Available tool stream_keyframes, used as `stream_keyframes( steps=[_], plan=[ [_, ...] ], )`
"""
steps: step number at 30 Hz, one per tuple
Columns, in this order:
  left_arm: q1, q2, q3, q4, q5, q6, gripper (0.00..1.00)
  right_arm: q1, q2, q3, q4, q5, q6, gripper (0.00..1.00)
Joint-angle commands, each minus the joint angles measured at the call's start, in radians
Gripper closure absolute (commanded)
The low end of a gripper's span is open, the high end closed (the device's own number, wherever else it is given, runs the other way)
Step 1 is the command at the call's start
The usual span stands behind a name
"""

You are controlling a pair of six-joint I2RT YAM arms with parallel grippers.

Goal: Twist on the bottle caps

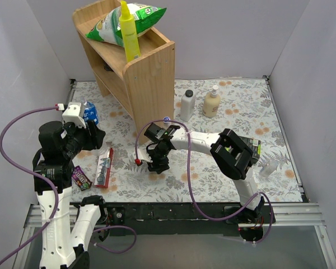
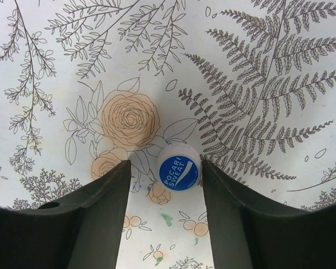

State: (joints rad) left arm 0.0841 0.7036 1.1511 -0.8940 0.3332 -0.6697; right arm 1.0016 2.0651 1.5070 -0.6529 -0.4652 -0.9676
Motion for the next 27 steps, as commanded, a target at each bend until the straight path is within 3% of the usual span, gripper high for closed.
stream_keyframes(
  steps=[1,17,20,22,24,25,26,27],
  plan=[
    [0.006,-0.009,-0.010,0.001,0.021,0.001,1.00,0.006,-0.026,0.002,0.021,0.013,0.000,0.41],
    [0.006,-0.006,-0.039,0.010,0.049,0.001,1.00,0.038,-0.092,-0.099,0.124,0.100,-0.026,0.57],
    [0.008,-0.006,-0.062,0.010,0.090,0.039,1.00,0.038,-0.118,-0.110,0.107,0.100,-0.031,0.68],
    [0.008,-0.006,-0.085,0.012,0.154,0.158,1.00,0.038,-0.157,-0.091,0.078,0.091,-0.023,0.71],
    [0.006,0.003,-0.125,0.024,0.324,0.257,1.00,0.035,-0.221,-0.071,0.017,0.066,-0.017,0.73],
    [0.006,0.013,-0.132,0.003,0.414,0.401,1.00,0.032,-0.246,-0.035,-0.014,0.033,-0.016,0.73],
    [0.006,0.010,-0.177,0.000,0.554,0.485,1.00,0.029,-0.270,-0.006,-0.060,0.011,-0.014,0.74],
    [0.006,0.005,-0.198,0.006,0.605,0.536,1.00,0.020,-0.325,0.019,-0.141,-0.010,-0.014,0.74]
  ],
)
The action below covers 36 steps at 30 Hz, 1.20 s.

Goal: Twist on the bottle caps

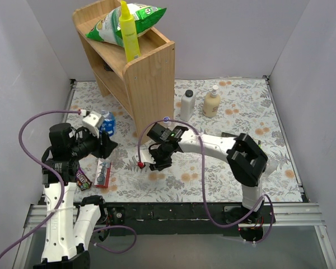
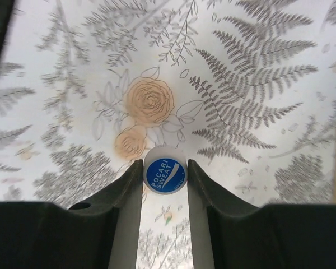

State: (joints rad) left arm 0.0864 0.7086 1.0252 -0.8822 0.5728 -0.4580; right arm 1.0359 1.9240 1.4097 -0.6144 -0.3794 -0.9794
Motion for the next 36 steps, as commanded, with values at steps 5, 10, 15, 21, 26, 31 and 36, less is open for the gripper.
stream_keyframes(
  steps=[5,10,15,21,26,31,36],
  plan=[
    [0.006,0.025,-0.227,0.020,0.587,0.684,1.00,-0.063,-0.356,0.228,-0.395,-0.233,0.028,0.74],
    [-0.004,0.055,-0.472,0.123,0.800,0.948,1.00,-0.138,-0.490,0.284,-0.475,-0.236,0.174,0.75],
    [-0.136,0.069,-0.642,0.365,0.892,1.000,1.00,-0.131,-0.429,0.501,-0.504,-0.253,0.294,0.75],
    [-0.380,0.225,-0.697,0.803,0.761,0.654,1.00,-0.065,-0.248,0.733,-0.626,-0.197,0.199,0.75],
    [-0.464,0.336,-0.729,1.175,0.626,0.314,1.00,-0.011,-0.203,0.812,-0.694,-0.170,0.111,0.73],
    [-0.505,0.400,-0.725,1.311,0.587,0.151,1.00,0.046,-0.232,0.716,-0.694,-0.167,0.070,0.73],
    [-0.537,0.358,-0.771,1.365,0.539,0.162,1.00,0.046,-0.221,0.675,-0.693,-0.148,0.047,0.75]
  ],
)
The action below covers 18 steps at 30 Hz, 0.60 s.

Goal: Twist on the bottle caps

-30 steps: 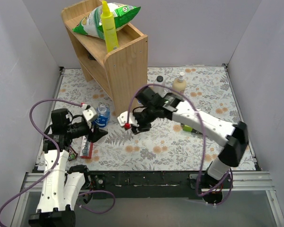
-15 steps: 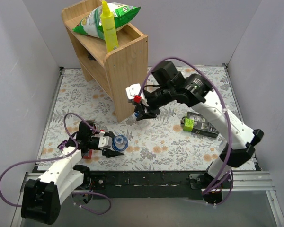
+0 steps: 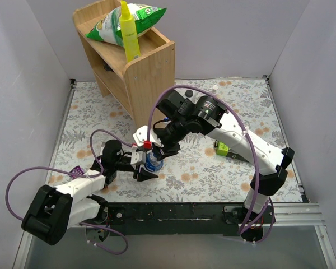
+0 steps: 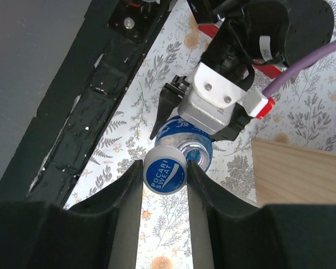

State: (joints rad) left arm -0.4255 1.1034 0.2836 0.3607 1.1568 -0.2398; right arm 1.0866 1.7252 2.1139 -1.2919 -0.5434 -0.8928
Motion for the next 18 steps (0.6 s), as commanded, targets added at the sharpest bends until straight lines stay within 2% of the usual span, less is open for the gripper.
stream_keyframes(
  steps=[1,10,18],
  plan=[
    [-0.028,-0.040,-0.026,0.112,-0.043,-0.053,1.00,-0.005,-0.021,-0.037,-0.012,0.020,-0.046,0.75],
    [-0.078,-0.068,-0.024,0.055,-0.062,0.014,1.00,-0.005,0.005,-0.077,0.054,0.053,-0.006,0.76],
    [-0.084,-0.073,-0.018,0.049,-0.075,0.014,1.00,-0.004,0.031,-0.074,0.003,0.036,-0.061,0.75]
  ],
)
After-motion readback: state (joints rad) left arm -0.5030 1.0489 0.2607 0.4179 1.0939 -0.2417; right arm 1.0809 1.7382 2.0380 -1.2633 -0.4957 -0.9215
